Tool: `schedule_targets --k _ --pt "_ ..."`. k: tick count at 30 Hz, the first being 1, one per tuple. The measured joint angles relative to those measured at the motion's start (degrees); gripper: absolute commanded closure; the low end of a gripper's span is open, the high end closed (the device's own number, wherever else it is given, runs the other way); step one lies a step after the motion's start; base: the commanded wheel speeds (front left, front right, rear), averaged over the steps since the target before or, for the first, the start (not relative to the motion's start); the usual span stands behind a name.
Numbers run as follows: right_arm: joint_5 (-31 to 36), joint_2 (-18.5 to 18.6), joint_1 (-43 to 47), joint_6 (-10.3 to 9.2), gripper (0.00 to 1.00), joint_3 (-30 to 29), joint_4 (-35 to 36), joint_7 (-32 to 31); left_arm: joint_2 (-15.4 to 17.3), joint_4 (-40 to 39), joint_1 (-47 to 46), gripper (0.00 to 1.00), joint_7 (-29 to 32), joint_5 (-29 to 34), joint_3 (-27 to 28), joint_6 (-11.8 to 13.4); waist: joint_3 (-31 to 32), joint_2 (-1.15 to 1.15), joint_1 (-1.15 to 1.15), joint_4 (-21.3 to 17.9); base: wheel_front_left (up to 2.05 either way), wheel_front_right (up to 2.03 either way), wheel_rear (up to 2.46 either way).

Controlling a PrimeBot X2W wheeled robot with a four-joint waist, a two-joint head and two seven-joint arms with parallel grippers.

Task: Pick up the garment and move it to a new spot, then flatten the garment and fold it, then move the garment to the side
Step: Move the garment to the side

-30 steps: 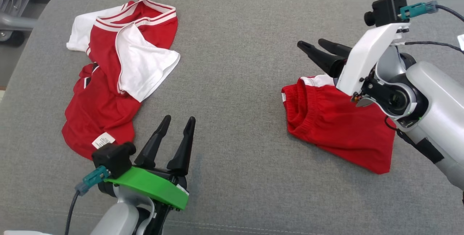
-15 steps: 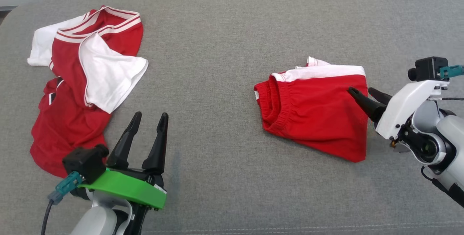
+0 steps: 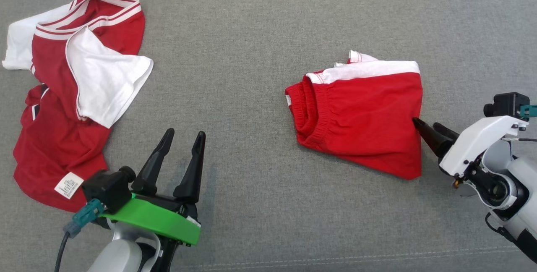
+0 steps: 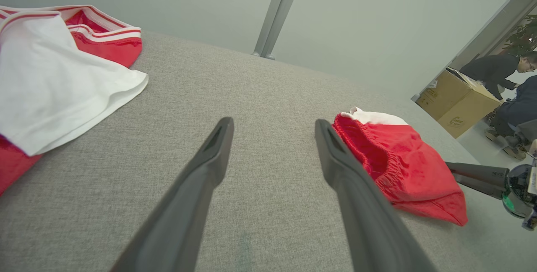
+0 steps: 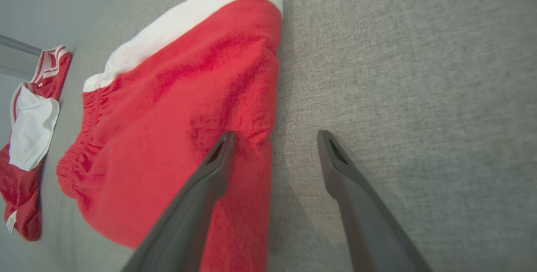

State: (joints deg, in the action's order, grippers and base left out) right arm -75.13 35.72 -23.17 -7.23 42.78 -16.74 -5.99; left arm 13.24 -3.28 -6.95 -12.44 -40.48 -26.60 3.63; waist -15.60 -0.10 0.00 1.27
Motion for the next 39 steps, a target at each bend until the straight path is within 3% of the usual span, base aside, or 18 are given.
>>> schedule_targets --k 9,13,14,15,20,23,29,30,34,38,39 --pt "-2.0 -2.3 0.0 0.21 0.0 -1.0 -0.1 1.0 -0.4 0.0 -0.5 0.0 0.6 0.4 -1.0 0.0 -0.9 0.0 0.0 1.8 0.0 0.0 0.0" --pt "-8.5 -5.2 -0.1 1.87 0.0 -2.8 -0.3 -1.3 -1.4 0.4 -0.9 0.0 0.9 0.4 -1.5 0.0 -1.0 0.0 0.0 2.9 0.0 0.0 0.0" --pt "-9.3 -5.1 -0.1 2.12 0.61 -2.9 -0.3 -2.2 -1.5 0.4 -1.1 0.0 1.0 0.4 -1.6 0.0 -1.1 0.0 0.0 3.2 0.0 0.0 0.0" --pt "-9.6 -4.5 -0.1 2.19 1.0 -2.8 -0.4 -3.5 -1.5 0.4 -1.3 0.0 1.1 0.4 -1.7 0.0 -1.1 0.0 0.0 3.5 0.0 0.0 0.0" --pt "-9.7 1.5 -2.0 2.49 1.0 -2.2 -0.5 -10.0 -1.6 0.0 -1.6 0.0 1.1 0.4 -1.6 0.0 -1.6 0.0 0.0 4.8 0.0 0.0 0.0" --pt "-8.9 6.6 -5.7 1.2 1.0 -2.6 -1.6 -13.5 -1.6 -0.3 -1.6 0.0 1.2 0.4 -1.4 0.0 -2.5 0.0 0.0 5.3 0.0 0.0 0.0" --pt "3.3 21.4 -13.0 0.01 1.0 1.1 -5.5 -20.6 -1.5 -1.4 -2.4 0.0 2.4 0.4 -2.0 -0.1 -4.9 0.0 0.0 5.9 0.0 0.0 0.0" --pt "3.3 21.4 -13.0 0.01 1.0 1.1 -5.5 -20.6 -1.5 -1.4 -2.4 0.0 2.4 0.4 -2.0 -0.1 -4.9 0.0 0.0 5.9 0.0 0.0 0.0" --pt "12.2 27.6 -16.8 0.02 1.0 3.9 -6.6 -23.7 -1.6 -2.3 -4.6 0.0 3.4 0.4 -3.2 -0.6 -6.9 0.0 0.0 6.3 0.0 0.0 0.0" --pt "13.8 28.3 -18.6 0.02 1.0 3.7 -7.6 -25.4 -1.7 -2.5 -6.2 0.0 3.4 0.4 -3.3 -0.7 -8.8 0.0 0.0 6.8 0.0 0.0 0.0" --pt "14.2 28.1 -18.7 0.02 0.82 3.7 -8.1 -25.5 -1.7 -2.5 -6.4 0.0 3.4 0.4 -3.2 -0.7 -9.2 0.0 0.0 6.9 0.0 0.0 0.0"
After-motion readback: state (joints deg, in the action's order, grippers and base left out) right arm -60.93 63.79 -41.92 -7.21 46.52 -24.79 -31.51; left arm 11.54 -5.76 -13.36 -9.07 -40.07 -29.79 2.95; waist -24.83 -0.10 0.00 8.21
